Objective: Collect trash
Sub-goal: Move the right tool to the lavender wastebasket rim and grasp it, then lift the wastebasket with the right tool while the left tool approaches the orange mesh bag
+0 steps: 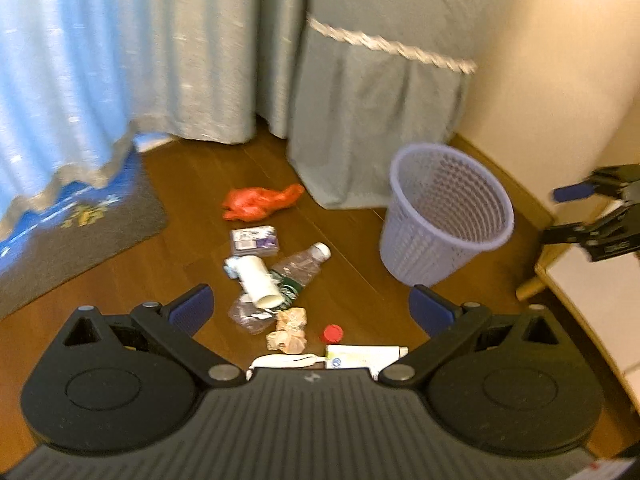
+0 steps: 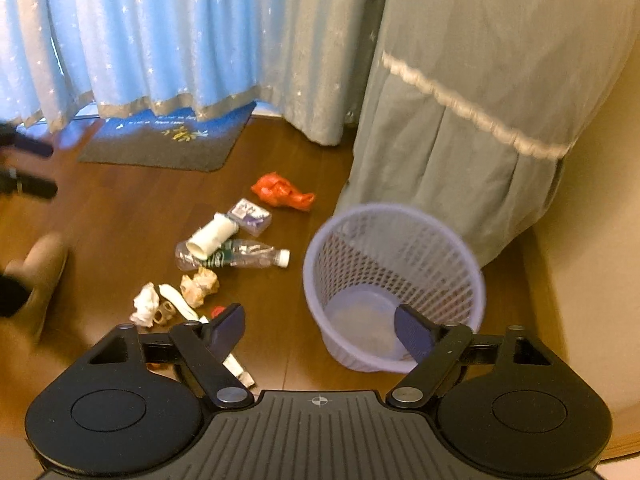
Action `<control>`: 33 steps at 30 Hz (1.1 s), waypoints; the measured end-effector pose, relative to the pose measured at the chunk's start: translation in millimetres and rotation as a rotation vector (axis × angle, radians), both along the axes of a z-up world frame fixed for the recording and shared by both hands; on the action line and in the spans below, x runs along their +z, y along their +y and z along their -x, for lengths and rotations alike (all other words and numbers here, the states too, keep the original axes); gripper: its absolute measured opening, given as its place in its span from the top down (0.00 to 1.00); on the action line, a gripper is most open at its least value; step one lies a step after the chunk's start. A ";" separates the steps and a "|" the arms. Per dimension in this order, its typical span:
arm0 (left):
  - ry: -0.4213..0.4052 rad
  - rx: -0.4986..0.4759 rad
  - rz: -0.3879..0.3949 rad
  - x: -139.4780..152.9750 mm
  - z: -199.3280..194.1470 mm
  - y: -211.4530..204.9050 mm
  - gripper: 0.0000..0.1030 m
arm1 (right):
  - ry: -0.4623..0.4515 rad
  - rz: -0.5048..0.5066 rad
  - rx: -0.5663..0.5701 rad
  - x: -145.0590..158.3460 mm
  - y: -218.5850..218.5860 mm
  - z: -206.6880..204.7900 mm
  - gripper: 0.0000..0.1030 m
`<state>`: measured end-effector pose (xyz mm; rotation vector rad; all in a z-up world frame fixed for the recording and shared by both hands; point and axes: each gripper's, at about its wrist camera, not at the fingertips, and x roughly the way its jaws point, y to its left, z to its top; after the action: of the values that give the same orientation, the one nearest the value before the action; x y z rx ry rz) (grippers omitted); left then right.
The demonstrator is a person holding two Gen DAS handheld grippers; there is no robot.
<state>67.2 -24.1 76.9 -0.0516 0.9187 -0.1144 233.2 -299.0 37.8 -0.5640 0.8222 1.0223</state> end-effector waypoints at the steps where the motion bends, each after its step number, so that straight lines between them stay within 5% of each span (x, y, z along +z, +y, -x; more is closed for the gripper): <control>1: 0.019 -0.039 -0.009 -10.0 -10.2 -2.4 0.01 | 0.009 -0.002 -0.007 -15.5 -0.9 -3.9 0.40; 5: 0.023 -0.142 -0.019 -51.5 -35.0 -4.2 0.01 | 0.007 -0.038 -0.016 -67.6 6.0 -16.3 0.43; 10: 0.061 -0.266 -0.026 -112.5 -54.2 2.1 0.01 | -0.117 -0.029 0.040 -119.0 32.8 -24.0 0.50; 15: 0.064 -0.294 0.015 -145.1 -62.9 14.9 0.01 | -0.139 -0.004 0.092 -161.0 51.5 -37.9 0.65; 20: 0.006 -0.195 0.057 -164.9 -61.4 27.4 0.02 | -0.139 -0.010 0.147 -178.8 60.8 -44.6 0.79; 23: 0.047 -0.173 0.063 -169.5 -56.3 30.1 0.02 | -0.152 -0.030 0.157 -181.2 68.7 -47.1 0.89; 27: 0.036 -0.210 -0.009 -168.0 -41.6 24.8 0.02 | -0.166 -0.056 0.133 -180.0 68.1 -41.8 0.90; 33: 0.062 -0.222 0.028 -178.1 -36.6 14.9 0.02 | -0.217 -0.086 0.092 -185.5 51.5 -24.1 0.91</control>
<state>103.8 -9.2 -101.2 0.0215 0.9830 -0.3328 257.2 -247.5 -147.7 -0.6312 0.5625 1.0551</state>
